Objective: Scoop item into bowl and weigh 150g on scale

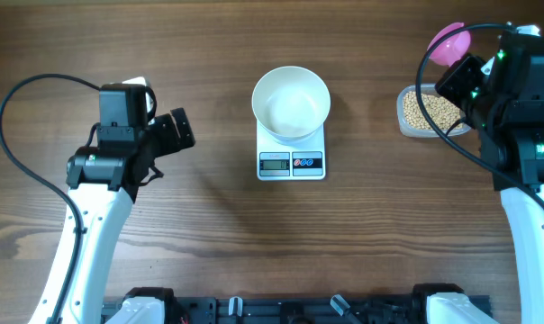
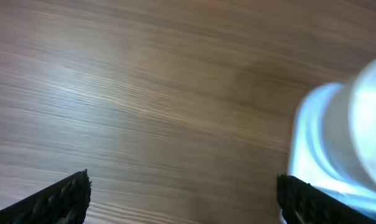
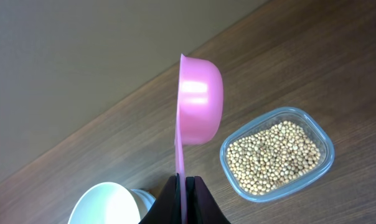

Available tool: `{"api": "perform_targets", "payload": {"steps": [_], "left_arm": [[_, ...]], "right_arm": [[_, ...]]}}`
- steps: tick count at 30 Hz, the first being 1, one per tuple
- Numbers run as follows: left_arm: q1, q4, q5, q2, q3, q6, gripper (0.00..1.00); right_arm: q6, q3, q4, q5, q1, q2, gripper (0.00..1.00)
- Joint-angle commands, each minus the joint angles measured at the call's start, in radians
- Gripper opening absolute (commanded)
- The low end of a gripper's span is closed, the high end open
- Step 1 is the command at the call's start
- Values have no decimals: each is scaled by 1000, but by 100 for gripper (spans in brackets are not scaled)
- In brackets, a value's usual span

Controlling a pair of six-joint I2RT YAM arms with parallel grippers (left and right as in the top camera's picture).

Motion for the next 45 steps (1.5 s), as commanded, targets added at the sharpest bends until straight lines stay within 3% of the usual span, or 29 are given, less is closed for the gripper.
{"api": "perform_targets", "payload": {"steps": [1,3,5,10,14,19,45], "left_arm": [[4,-26,406,-10,1,102,100],[-7,-50,627,-10,1,253,100],[-40,-75,659,-10,1,274,100],[-204,-96,515,-10,1,263,100],[-298,-102,326,-10,1,146,100],[-386,-106,206,-10,1,42,100],[-417,-51,211,-9,1,70,100]], "right_arm": [[-20,15,2,-9,-2,13,4],[-20,15,4,-9,-2,15,4],[-20,15,6,-9,-2,19,4],[-20,15,6,-10,-2,38,4],[-23,15,6,-10,-2,41,5],[-74,15,2,-13,-2,41,4],[-99,15,-4,-13,-2,41,4]]}}
